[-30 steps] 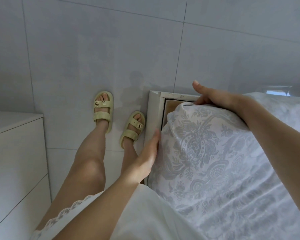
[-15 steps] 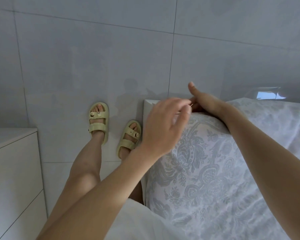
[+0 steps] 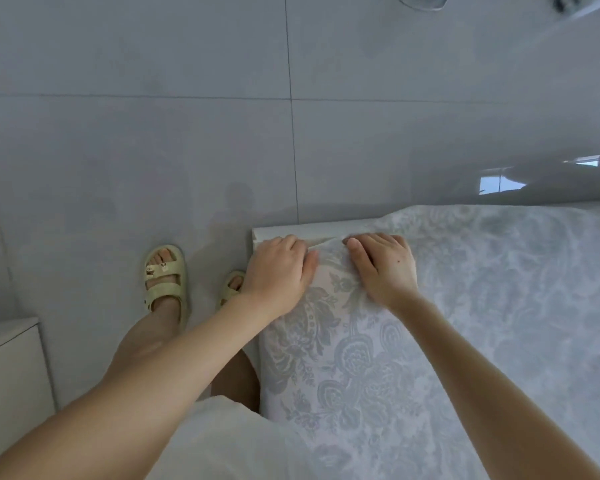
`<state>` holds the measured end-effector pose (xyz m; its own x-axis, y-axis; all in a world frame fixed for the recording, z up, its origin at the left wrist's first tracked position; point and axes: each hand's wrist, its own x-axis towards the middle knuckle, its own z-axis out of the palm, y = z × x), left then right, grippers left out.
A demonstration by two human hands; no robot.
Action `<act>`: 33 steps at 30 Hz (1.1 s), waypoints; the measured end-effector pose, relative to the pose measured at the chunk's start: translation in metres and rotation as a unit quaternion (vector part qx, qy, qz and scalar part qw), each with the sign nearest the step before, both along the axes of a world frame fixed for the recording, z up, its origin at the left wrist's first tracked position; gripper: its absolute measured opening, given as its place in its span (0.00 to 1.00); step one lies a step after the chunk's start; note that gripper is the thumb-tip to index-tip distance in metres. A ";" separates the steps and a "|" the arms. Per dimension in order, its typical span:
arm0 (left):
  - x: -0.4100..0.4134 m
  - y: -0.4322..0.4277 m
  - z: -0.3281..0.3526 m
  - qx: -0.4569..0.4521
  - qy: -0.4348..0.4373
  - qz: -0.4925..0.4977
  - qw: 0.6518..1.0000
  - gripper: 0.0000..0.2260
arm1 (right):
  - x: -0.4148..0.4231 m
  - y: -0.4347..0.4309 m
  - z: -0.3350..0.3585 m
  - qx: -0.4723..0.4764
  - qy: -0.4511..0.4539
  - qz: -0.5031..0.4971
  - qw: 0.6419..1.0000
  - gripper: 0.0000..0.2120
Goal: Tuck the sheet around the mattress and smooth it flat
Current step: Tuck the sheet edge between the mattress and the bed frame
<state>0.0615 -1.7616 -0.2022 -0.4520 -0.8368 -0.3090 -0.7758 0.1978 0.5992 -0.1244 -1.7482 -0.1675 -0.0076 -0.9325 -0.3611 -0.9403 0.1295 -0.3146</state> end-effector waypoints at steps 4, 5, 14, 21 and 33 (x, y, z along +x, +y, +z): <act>-0.030 -0.028 0.010 0.083 0.054 -0.037 0.994 0.20 | -0.046 -0.017 0.018 -0.024 -0.038 -0.126 0.991 0.31; -0.042 -0.035 0.009 0.142 0.080 -0.049 0.985 0.19 | -0.060 -0.021 0.018 -0.013 -0.022 -0.148 0.989 0.32; -0.106 -0.069 -0.013 0.430 0.012 -0.152 0.890 0.27 | -0.117 -0.044 0.005 0.240 -0.025 -0.018 0.970 0.30; -0.107 -0.081 -0.014 0.552 -0.013 -0.158 0.819 0.29 | -0.128 -0.057 0.008 0.370 0.002 -0.012 0.929 0.32; -0.163 -0.083 -0.008 0.549 0.080 -0.123 0.823 0.22 | -0.152 -0.077 -0.003 0.394 0.045 -0.145 0.906 0.27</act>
<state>-0.1019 -1.8448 -0.2105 -0.6750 0.0297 -0.7372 -0.6863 -0.3920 0.6126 -0.2760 -1.8257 -0.1700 -0.2738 -0.3388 -0.9001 -0.8477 0.5272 0.0595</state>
